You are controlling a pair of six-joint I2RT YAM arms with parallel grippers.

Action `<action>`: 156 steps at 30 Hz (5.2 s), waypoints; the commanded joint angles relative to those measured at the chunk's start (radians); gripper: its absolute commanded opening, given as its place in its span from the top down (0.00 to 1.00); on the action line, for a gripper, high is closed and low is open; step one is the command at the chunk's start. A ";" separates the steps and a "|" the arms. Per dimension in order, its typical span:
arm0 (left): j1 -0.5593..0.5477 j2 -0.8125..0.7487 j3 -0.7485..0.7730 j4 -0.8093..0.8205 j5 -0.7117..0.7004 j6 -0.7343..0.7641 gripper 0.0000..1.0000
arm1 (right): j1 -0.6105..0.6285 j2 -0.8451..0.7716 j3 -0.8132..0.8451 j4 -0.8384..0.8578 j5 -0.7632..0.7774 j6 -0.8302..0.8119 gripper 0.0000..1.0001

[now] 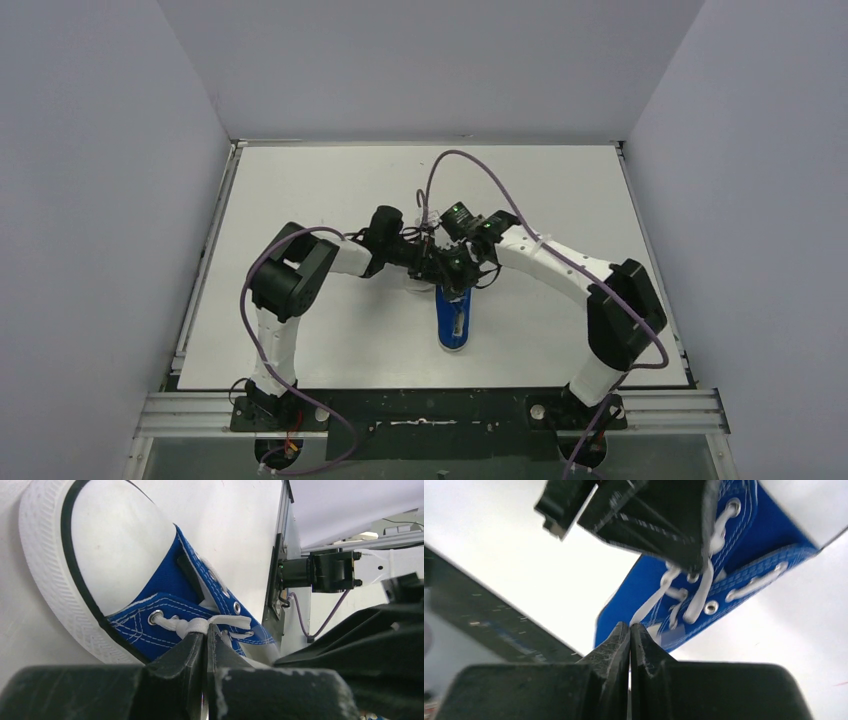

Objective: Tie the shoes

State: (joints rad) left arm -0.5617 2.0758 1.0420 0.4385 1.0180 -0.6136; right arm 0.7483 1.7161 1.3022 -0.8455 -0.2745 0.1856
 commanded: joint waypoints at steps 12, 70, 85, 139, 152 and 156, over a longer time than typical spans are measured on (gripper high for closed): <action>0.032 -0.281 -0.045 -0.309 -0.106 0.232 0.30 | -0.212 -0.195 -0.042 -0.254 -0.165 0.251 1.00; 0.055 -0.305 -0.071 -0.867 -0.542 0.401 1.00 | -0.822 -0.175 -0.316 0.017 0.504 0.353 1.00; 0.081 -0.369 -0.098 -0.937 -0.681 0.231 1.00 | -0.793 -0.143 -0.333 0.056 0.515 0.291 1.00; -0.147 -0.360 0.092 -0.656 -0.539 0.647 1.00 | -0.705 0.035 -0.266 -0.057 0.253 0.896 0.95; -0.134 -0.402 -0.113 -0.208 -0.483 0.701 1.00 | -0.571 -0.079 -0.083 0.507 -0.515 0.587 1.00; -0.147 -0.428 -0.194 -0.076 -0.510 0.719 1.00 | -0.447 0.002 0.027 0.593 -0.553 0.651 1.00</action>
State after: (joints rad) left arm -0.6991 1.6920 0.9031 0.1493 0.4980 0.0631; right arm 0.2047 1.6638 1.2270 -0.4374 -0.6788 0.7780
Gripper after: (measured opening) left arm 0.006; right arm 0.025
